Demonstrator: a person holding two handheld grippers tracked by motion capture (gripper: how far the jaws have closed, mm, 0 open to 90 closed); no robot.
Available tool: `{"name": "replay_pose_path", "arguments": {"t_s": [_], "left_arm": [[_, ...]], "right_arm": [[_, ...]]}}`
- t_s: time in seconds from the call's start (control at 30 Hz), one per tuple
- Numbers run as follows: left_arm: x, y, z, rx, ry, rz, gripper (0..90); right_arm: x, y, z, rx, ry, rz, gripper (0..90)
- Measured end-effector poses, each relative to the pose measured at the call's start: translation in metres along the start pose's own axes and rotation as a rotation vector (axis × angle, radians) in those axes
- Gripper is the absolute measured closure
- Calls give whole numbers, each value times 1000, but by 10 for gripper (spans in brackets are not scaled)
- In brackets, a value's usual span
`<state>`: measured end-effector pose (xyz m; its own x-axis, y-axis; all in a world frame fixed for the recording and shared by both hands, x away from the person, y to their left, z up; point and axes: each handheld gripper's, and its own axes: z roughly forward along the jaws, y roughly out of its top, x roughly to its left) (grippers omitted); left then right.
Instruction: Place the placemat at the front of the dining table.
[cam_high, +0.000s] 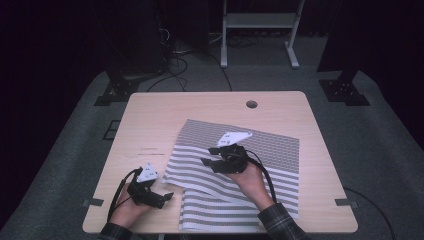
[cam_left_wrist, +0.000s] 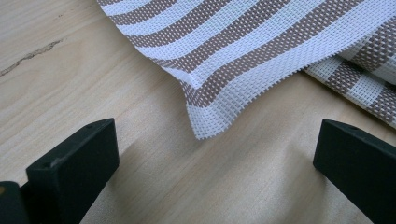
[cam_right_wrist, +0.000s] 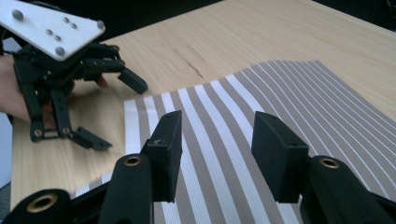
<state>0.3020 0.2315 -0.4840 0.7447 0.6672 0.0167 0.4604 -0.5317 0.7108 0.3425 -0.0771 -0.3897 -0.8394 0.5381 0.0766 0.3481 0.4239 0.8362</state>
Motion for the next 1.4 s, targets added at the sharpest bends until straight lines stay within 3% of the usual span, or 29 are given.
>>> {"name": "replay_pose_path", "arguments": {"t_s": [0.47,0.83,1.4], "left_arm": [[0,1,0,-3,-5,-4,0],[-1,1,1,-1,-4,-1,0],[-1,1,1,-4,-4,-1,0]], "right_arm": [[-26,-39,-58,-1,-92,65,489],[-43,-81,-103,8,-188,122,459],[-38,-139,-153,73,-298,185,429]]}}
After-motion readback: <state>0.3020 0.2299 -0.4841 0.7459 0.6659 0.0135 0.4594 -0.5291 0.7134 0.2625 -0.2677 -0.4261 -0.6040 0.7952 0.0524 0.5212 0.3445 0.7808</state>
